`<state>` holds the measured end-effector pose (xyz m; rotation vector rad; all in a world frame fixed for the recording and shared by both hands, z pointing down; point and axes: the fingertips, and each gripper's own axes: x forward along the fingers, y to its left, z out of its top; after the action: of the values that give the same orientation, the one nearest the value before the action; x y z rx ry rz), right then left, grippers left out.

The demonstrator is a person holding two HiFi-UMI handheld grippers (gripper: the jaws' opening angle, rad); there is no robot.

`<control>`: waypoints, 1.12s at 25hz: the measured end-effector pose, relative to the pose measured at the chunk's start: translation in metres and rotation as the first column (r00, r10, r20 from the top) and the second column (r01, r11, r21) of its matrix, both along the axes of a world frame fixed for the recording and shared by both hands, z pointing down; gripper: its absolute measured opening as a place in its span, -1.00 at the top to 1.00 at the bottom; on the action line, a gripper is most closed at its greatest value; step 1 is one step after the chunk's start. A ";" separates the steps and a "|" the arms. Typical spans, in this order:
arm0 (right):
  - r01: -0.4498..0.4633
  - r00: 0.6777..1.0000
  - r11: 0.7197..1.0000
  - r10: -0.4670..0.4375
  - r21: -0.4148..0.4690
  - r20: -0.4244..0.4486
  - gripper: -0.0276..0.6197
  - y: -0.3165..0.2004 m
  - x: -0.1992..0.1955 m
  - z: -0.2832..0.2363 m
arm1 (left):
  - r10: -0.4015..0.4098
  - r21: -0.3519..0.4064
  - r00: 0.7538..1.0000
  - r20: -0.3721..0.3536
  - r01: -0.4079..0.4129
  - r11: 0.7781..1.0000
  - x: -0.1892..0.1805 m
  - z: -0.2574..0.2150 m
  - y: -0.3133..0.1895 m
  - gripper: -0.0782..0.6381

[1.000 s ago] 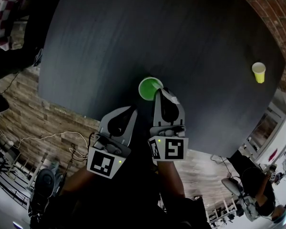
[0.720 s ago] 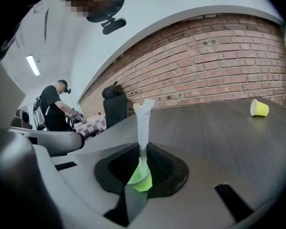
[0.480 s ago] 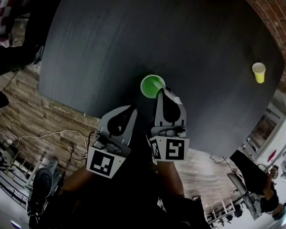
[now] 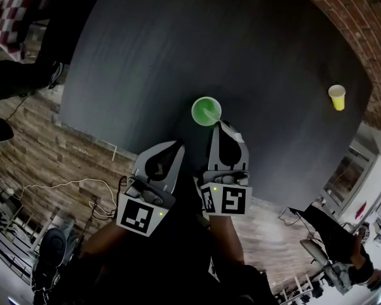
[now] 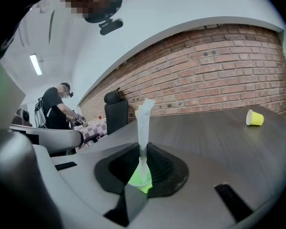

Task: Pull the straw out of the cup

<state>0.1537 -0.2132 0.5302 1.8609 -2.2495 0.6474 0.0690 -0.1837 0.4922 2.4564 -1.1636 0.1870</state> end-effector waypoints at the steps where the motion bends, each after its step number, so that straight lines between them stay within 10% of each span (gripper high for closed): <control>1: 0.000 1.000 1.000 0.000 0.008 -0.005 0.77 0.002 0.000 -0.004 | 0.000 0.006 1.000 -0.002 0.000 1.000 -0.001 -0.004 0.002 0.77; 28: -0.086 0.992 0.978 0.102 0.190 -0.080 0.78 0.114 -0.040 -0.142 | 0.123 0.225 0.987 -0.102 -0.098 0.969 -0.037 -0.137 0.089 0.77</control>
<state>0.1138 -0.0992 0.3884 2.0486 -2.2447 0.3684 0.0316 -0.0946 0.3550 2.6872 -1.0474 -0.0551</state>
